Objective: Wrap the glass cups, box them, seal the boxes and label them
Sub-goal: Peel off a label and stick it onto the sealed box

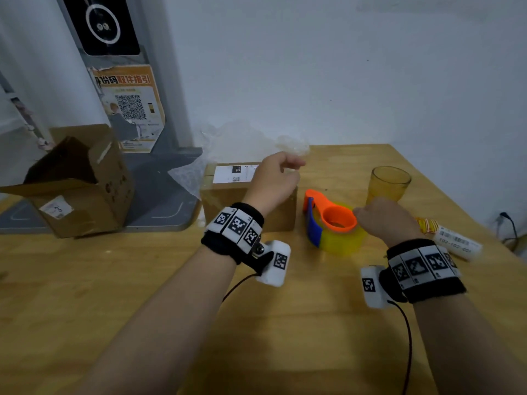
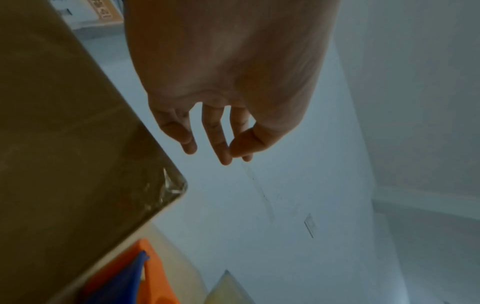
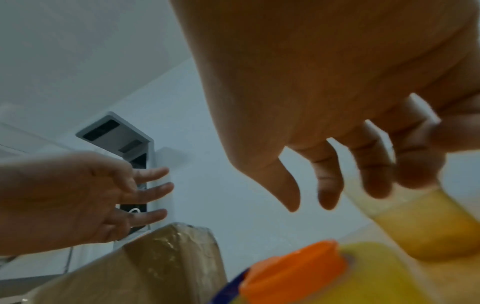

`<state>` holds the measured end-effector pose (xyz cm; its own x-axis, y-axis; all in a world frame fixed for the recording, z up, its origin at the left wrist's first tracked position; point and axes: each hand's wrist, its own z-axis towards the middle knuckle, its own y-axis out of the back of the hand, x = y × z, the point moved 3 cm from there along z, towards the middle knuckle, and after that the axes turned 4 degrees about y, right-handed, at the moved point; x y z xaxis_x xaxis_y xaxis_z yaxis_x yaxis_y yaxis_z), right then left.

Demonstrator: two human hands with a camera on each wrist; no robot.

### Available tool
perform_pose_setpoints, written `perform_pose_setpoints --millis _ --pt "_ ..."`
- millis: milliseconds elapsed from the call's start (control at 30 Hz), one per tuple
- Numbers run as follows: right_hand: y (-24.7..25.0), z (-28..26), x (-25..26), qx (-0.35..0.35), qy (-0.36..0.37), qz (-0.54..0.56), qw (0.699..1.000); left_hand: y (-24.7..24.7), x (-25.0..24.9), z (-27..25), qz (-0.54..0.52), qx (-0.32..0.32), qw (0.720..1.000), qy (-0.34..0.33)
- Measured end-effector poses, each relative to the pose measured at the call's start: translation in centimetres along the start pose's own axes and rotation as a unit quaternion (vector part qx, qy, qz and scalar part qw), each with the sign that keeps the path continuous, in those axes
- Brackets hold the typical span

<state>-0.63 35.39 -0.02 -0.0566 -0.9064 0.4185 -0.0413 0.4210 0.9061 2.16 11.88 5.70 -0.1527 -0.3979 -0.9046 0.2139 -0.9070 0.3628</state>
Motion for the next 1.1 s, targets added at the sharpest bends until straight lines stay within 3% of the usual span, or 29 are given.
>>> perform_pose_setpoints --millis 167,233,500,800,900,1000,1100 --pt "-1.7 0.2 -2.8 0.109 -0.098 -0.077 0.986 -2.4 0.5 -0.8 -0.023 0.036 0.999 0.007" --pt "-2.4 0.7 -3.3 0.151 -0.080 -0.053 0.984 -2.7 0.8 -0.9 -0.013 0.041 0.999 0.003" --pt "-1.8 -2.1 -0.8 0.186 -0.051 -0.081 0.978 -2.6 1.3 -1.4 -0.021 0.048 0.999 0.016" --pt "-3.6 -5.4 5.0 0.281 0.040 -0.059 0.957 -1.5 2.3 -2.7 -0.019 0.053 0.997 0.044" --pt "-4.5 -6.4 6.7 0.327 0.126 -0.036 0.936 -0.7 2.6 -3.4 -0.015 0.049 0.997 0.051" --pt "-4.8 -7.6 7.8 0.310 0.205 0.019 0.928 0.3 3.0 -4.1 -0.010 0.041 0.998 0.055" --pt "-4.1 -7.4 7.3 0.256 0.193 0.101 0.942 1.3 3.7 -4.9 -0.017 0.030 0.997 0.068"
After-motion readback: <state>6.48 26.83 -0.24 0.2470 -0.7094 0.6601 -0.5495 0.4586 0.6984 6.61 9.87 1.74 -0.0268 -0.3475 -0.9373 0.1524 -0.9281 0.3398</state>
